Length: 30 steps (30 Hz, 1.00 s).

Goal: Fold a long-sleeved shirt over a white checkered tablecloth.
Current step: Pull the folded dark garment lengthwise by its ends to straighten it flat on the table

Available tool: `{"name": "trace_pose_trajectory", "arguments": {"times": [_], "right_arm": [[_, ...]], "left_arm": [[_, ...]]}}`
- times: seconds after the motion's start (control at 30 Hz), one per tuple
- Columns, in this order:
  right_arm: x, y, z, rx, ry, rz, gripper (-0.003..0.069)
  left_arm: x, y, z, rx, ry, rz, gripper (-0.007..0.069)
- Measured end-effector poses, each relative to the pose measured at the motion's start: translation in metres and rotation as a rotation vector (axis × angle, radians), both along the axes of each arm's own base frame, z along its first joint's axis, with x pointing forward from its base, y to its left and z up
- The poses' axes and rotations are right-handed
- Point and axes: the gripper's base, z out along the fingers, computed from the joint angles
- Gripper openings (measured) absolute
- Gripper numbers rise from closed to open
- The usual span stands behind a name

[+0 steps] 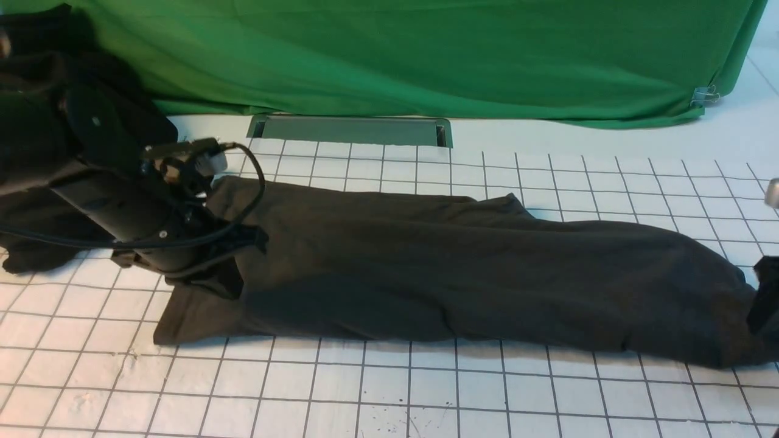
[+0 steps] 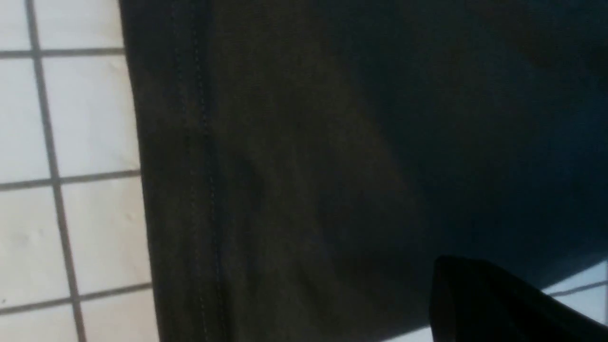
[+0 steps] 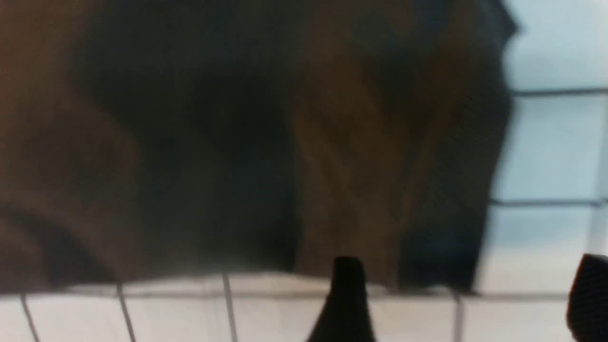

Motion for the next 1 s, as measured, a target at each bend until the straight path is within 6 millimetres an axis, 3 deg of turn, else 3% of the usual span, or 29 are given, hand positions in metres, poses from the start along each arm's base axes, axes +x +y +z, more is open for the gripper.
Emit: {"name": "trace_pose_trajectory", "arguments": {"times": [0.07,0.13,0.2,0.23,0.33,0.6,0.83,0.9,1.0], "right_arm": [[0.003,0.001,-0.012,0.021,0.028,0.008,0.0498],[0.004,0.001,-0.025,0.037,0.064,0.044,0.0356],[0.004,0.001,-0.027,0.035,0.073,0.059,0.0250],[0.004,-0.001,-0.027,0.023,0.076,0.060,0.0129],[0.003,-0.006,-0.024,-0.024,0.078,0.065,0.0046],[0.008,-0.015,-0.013,-0.077,0.080,0.090,0.0070],[0.012,-0.021,0.010,-0.104,0.130,0.073,0.0429],[0.013,-0.020,0.020,-0.109,0.112,0.050,0.0456],[0.015,-0.007,0.058,-0.112,-0.025,0.075,0.0440]], "left_arm": [[0.002,0.001,-0.012,0.022,0.032,-0.011,-0.0003],[0.005,0.002,-0.030,0.048,0.083,-0.023,-0.0003],[0.005,0.002,-0.032,0.051,0.091,-0.025,-0.0003],[0.005,0.002,-0.032,0.053,0.092,-0.024,-0.0003],[0.006,0.003,-0.032,0.054,0.087,-0.022,-0.0003],[0.006,0.003,-0.032,0.054,0.087,-0.022,-0.0003],[0.000,0.005,-0.023,0.077,0.095,-0.046,-0.0003],[-0.003,0.006,-0.017,0.083,0.091,-0.047,-0.0003],[-0.011,0.008,0.016,0.082,0.001,-0.038,-0.0003]]}}
